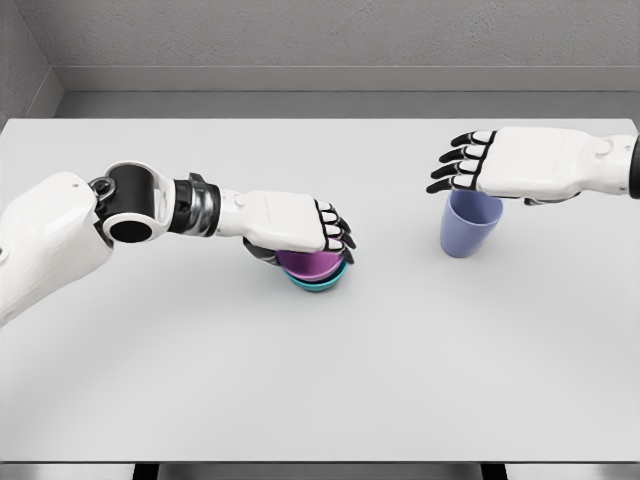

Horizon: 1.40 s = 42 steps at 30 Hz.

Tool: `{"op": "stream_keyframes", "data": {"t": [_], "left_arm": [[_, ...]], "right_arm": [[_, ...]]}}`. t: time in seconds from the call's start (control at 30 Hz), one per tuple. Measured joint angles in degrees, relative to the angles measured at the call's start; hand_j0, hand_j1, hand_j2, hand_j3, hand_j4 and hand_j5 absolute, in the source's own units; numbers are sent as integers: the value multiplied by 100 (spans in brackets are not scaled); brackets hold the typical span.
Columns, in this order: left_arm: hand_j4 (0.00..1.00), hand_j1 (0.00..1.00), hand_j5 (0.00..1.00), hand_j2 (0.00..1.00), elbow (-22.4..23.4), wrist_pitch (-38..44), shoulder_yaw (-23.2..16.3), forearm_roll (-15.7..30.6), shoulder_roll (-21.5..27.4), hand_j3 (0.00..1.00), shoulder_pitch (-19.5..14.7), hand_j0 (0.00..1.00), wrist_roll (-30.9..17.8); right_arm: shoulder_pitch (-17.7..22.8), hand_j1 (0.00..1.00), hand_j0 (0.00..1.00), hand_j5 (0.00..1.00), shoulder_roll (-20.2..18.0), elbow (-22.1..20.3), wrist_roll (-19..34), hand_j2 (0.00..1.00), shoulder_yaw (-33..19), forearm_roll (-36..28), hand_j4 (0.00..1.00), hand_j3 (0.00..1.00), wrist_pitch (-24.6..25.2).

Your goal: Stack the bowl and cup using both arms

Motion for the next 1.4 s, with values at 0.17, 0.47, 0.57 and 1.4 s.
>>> {"op": "stream_keyframes", "data": {"t": [0.17, 0.47, 0.57, 1.4], "left_arm": [[100, 100, 100, 100, 7, 1, 0, 17, 0, 100, 0, 100, 5], [100, 100, 100, 100, -35, 4, 2, 324, 227, 100, -404, 100, 38], [100, 100, 100, 100, -205, 3, 62, 817, 741, 100, -659, 100, 46], [100, 100, 100, 100, -60, 0, 767, 1488, 1988, 100, 211, 100, -1]], "right_arm": [[0, 100, 100, 100, 12, 11, 0, 100, -1, 81, 100, 100, 0], [9, 100, 100, 100, 101, 85, 0, 100, 87, 130, 100, 100, 0], [53, 100, 100, 100, 120, 121, 0, 100, 129, 143, 100, 100, 0], [105, 100, 100, 100, 346, 534, 0, 100, 234, 331, 100, 100, 0]]}}
